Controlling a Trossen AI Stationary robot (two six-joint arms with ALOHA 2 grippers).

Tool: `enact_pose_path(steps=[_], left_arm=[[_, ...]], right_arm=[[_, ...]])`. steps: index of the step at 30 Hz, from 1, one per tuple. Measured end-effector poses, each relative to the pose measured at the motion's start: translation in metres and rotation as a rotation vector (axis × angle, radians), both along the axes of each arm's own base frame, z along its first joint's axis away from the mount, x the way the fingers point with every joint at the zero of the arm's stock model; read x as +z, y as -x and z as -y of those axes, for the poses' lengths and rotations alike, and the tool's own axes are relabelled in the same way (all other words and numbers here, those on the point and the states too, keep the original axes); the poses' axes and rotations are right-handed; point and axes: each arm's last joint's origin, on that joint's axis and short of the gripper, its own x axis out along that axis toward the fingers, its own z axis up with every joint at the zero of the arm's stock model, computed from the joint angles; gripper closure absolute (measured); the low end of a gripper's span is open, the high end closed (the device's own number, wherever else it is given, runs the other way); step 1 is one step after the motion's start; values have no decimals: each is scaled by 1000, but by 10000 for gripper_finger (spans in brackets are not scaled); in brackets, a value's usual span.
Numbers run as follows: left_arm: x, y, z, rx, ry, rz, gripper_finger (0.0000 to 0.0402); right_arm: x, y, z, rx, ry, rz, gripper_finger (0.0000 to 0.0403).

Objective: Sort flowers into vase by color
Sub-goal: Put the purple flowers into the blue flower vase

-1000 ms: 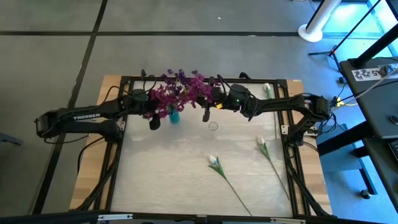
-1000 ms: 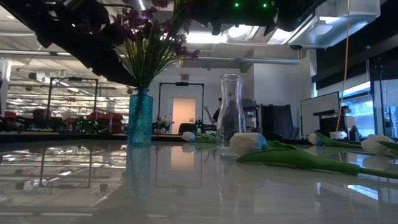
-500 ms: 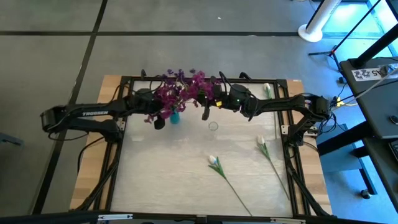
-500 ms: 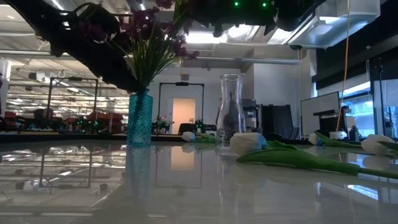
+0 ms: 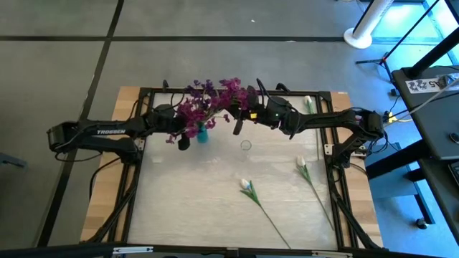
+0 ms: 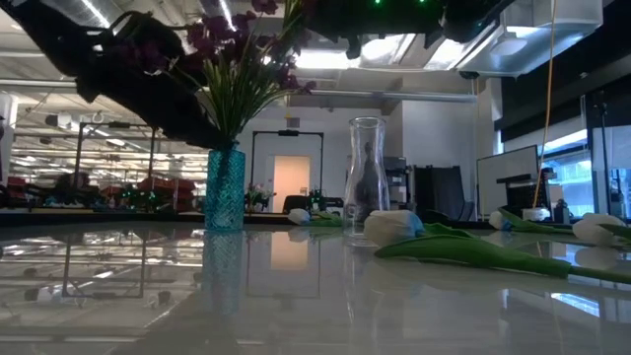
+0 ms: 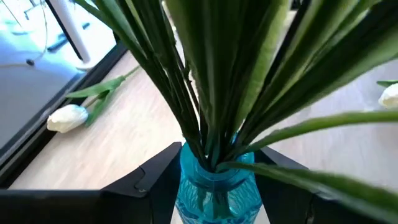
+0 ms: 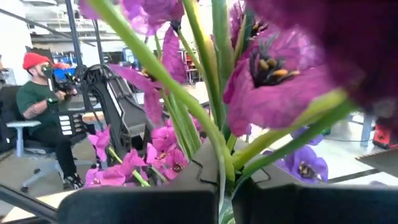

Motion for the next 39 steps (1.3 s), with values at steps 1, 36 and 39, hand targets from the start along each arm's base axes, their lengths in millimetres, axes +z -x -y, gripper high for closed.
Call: enact_pose_path(steps=[1, 36, 39], left_arm=[[-1, 1, 0, 0, -6, 13, 211], [0, 0, -1, 26, -52, 65, 212], [1, -1, 0, 24, -54, 69, 212]], right_arm=[[0, 0, 0, 2, -9, 2, 394], [-22, -33, -7, 80, 12, -100, 394], [-28, -45, -8, 83, 19, -104, 394]])
